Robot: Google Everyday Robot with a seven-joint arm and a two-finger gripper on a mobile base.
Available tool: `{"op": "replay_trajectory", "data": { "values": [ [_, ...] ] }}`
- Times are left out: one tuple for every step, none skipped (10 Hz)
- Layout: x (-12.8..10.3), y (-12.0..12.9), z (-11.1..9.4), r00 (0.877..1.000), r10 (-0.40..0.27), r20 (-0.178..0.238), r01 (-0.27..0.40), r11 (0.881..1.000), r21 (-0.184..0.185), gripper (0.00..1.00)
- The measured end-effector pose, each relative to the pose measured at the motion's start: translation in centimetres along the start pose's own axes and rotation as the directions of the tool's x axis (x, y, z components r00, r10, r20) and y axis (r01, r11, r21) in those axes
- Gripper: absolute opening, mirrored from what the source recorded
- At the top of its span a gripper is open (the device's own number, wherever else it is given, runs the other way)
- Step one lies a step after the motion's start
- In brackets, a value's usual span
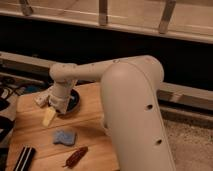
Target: Place the white sponge in the ceramic cup
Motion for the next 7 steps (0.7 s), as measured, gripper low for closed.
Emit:
{"op": "replay_trajectory", "data": {
  "values": [
    [0.6,-0.5,0.6,1.0,0.004,0.005,-0.003,0.999,-0.035,0.8],
    [1.0,-1.0,1.3,1.0,0.006,0.006,-0.006,0.998,-0.06,0.8],
    [1.5,-1.7,2.9,1.0,0.007,0.005,-0.006,0.995,-0.101,0.8],
    [1.9,-2.4,4.4,1.0,0.009,0.004,-0.009,0.991,-0.135,0.8],
    [2.2,-2.8,5.7,1.0,0.011,0.0,-0.011,0.985,-0.171,0.8],
    [2.5,-3.0,6.6,1.0,0.02,-0.008,-0.021,0.981,-0.195,0.8],
    [2.6,-2.7,7.1,0.999,0.026,-0.02,-0.03,0.978,-0.208,0.8]
  ]
}}
